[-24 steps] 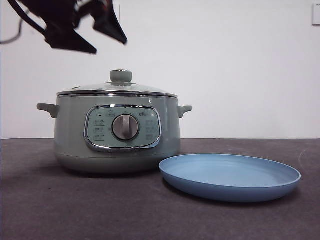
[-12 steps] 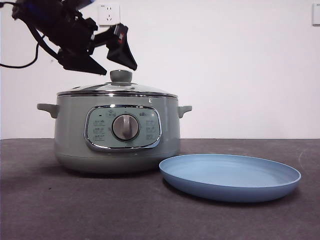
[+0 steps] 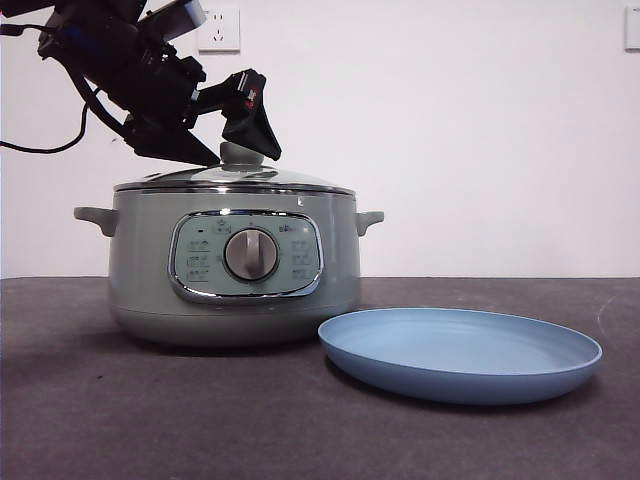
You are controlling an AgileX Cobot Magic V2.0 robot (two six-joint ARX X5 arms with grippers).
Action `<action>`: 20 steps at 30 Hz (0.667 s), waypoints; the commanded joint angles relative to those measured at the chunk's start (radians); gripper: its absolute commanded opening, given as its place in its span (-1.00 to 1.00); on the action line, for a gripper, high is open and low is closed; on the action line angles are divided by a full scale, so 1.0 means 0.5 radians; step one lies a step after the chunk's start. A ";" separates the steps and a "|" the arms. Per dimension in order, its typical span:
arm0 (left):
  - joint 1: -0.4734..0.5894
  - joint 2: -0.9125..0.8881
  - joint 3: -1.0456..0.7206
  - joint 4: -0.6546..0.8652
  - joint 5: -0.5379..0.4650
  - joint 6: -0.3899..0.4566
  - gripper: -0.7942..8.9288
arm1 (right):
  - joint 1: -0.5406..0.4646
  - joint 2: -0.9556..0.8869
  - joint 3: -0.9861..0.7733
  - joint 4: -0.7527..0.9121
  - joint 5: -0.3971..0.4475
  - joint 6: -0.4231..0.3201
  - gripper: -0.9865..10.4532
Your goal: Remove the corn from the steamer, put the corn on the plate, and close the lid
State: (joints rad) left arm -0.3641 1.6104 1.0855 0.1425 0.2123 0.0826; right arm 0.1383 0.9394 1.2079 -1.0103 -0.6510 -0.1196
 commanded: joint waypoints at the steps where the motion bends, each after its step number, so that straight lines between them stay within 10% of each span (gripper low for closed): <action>1: -0.008 0.016 0.005 0.010 -0.001 0.023 0.04 | 0.004 -0.001 0.006 0.004 0.005 -0.002 0.16; 20: -0.058 0.016 0.005 -0.008 -0.001 0.006 -0.86 | 0.004 -0.002 0.006 -0.008 0.005 -0.002 0.16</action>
State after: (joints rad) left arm -0.3866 1.6104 1.0855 0.1352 0.1944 0.0856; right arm 0.1383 0.9394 1.2079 -1.0176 -0.6510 -0.1196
